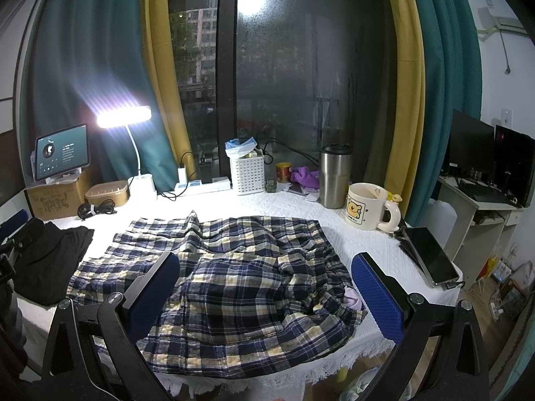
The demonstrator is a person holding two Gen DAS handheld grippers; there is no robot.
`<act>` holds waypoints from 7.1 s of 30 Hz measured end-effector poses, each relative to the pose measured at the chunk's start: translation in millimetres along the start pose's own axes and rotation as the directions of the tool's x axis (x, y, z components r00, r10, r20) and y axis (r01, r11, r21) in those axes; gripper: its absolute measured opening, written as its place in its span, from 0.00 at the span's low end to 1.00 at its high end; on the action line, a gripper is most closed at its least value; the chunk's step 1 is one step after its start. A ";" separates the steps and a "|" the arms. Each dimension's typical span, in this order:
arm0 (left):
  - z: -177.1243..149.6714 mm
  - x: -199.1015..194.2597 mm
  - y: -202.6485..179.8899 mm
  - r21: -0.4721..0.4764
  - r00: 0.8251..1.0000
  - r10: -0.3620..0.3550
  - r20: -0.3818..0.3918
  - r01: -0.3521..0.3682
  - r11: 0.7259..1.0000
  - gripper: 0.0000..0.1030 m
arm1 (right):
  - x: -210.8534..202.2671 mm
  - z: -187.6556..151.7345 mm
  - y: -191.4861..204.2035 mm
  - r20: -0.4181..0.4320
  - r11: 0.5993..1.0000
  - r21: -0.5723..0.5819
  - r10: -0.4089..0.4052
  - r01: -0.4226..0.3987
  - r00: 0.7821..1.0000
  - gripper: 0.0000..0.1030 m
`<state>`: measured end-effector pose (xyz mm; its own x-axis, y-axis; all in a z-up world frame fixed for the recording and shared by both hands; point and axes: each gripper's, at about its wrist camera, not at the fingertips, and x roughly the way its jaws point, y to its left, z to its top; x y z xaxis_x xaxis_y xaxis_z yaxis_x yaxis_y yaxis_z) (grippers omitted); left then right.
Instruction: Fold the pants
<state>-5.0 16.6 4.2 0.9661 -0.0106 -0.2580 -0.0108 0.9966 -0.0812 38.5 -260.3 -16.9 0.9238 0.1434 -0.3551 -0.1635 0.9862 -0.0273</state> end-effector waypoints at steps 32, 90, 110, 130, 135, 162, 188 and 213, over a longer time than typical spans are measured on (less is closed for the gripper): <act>16.6 110.2 16.2 0.060 0.983 0.025 -0.181 -0.015 0.998 0.98 | 111.9 6.9 -29.3 -0.129 0.995 0.103 0.023 -0.010 0.991 1.00; -28.5 335.1 92.3 0.158 0.807 0.069 -0.586 0.030 0.987 0.02 | 365.2 25.2 -66.9 -0.482 0.986 -0.118 0.043 -0.114 0.875 0.20; -16.0 361.6 89.5 0.194 0.814 0.101 -0.572 0.014 0.981 0.02 | 374.5 27.0 -82.2 -0.447 0.975 -0.199 -0.176 0.095 0.877 0.18; 7.7 326.5 150.2 0.086 0.808 0.235 -0.540 -0.225 0.971 0.41 | 296.8 33.6 -79.3 -0.390 0.992 -0.117 -0.095 0.054 0.916 0.77; 11.5 286.3 146.6 0.054 0.833 0.206 -0.514 -0.209 0.976 0.45 | 259.1 22.8 -82.0 -0.373 0.992 -0.111 -0.098 0.060 0.923 0.77; -50.8 150.2 66.2 -0.008 0.845 0.026 -0.535 -0.036 0.999 0.52 | 111.7 -76.1 -101.1 -0.353 0.987 -0.118 -0.143 0.107 0.925 0.78; -78.0 104.8 39.9 -0.014 0.835 -0.043 -0.548 0.042 0.999 0.53 | 99.8 -87.9 -23.5 -0.295 0.941 -0.336 -0.063 -0.042 0.954 0.92; -96.9 76.8 -37.3 0.255 0.830 -0.131 -0.542 0.311 0.916 0.81 | 191.8 -35.0 -51.9 -0.415 0.991 -0.053 0.091 -0.123 0.905 0.92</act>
<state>44.5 -29.3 -105.9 0.6635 -0.1832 -0.7254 0.3564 0.9299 0.0912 212.1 -286.9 -116.2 0.6778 0.1845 -0.7118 -0.2941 0.9552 -0.0324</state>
